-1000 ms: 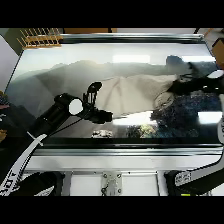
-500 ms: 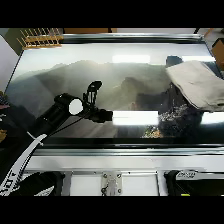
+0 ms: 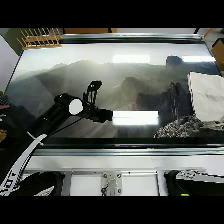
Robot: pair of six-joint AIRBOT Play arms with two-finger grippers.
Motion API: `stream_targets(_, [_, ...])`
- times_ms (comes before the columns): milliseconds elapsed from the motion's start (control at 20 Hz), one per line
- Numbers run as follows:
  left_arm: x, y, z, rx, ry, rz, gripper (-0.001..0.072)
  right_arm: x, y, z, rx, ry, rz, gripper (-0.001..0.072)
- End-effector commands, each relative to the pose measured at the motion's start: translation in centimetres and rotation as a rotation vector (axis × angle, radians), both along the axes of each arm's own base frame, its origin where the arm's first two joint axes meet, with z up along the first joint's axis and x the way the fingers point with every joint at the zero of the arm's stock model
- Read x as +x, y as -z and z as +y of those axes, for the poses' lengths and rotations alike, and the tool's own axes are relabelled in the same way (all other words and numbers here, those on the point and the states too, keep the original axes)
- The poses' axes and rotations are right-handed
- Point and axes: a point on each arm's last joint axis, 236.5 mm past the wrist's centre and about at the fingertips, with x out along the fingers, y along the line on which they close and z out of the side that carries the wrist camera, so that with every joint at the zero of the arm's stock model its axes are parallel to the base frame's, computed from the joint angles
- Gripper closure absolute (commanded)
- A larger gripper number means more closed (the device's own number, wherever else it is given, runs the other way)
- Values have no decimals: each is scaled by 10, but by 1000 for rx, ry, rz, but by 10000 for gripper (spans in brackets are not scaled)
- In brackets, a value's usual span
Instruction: Fold the clothes and pants, and hang the long-sleeved shirts on hangers.
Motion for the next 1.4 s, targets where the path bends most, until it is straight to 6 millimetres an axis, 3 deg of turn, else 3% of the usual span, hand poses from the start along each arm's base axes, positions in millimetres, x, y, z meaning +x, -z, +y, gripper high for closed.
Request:
stream_targets(0, [0,0,0,1,0,1,704,-25,4,-12,-67,0,88,690])
stream_targets(150, [0,0,0,1,0,2,704,-28,2,-23,-119,-11,99,679])
stream_targets(200, [0,0,0,1,1,2,704,-28,2,-23,-119,-12,99,623])
stream_targets(300, [-1,1,0,2,1,4,704,-27,-2,-24,-133,-73,97,37])
stream_targets(350, [-1,1,0,2,1,4,703,-25,-8,-27,-157,-85,83,-3])
stream_targets(450, [-1,1,0,2,1,3,704,-10,-36,-40,-260,-112,4,-3])
stream_targets(550, [0,0,0,0,0,0,704,21,-84,-42,-413,-179,-146,-3])
stream_targets(600, [3,-1,-1,-6,-4,-10,704,41,-110,-33,-462,-216,-243,-3])
stream_targets(700, [10,-4,-1,-20,-19,-33,703,86,-155,20,-454,-343,-460,-3])
stream_targets(750, [17,-7,3,-30,-42,-47,704,107,-173,59,-421,-437,-559,-3])
stream_targets(900, [50,-28,36,-63,-156,-113,704,144,-198,177,-315,-723,-712,-3])
stream_targets(1050, [72,-51,74,-78,-238,-190,704,158,-200,281,-236,-963,-757,-3])
stream_targets(1150, [78,-60,89,-82,-274,-212,704,157,-196,333,-205,-1096,-765,-3])
stream_targets(1250, [82,-66,100,-86,-302,-226,704,152,-192,368,-190,-1192,-763,-1])
stream_targets(1350, [85,-70,107,-89,-323,-235,704,147,-192,390,-174,-1247,-773,8])
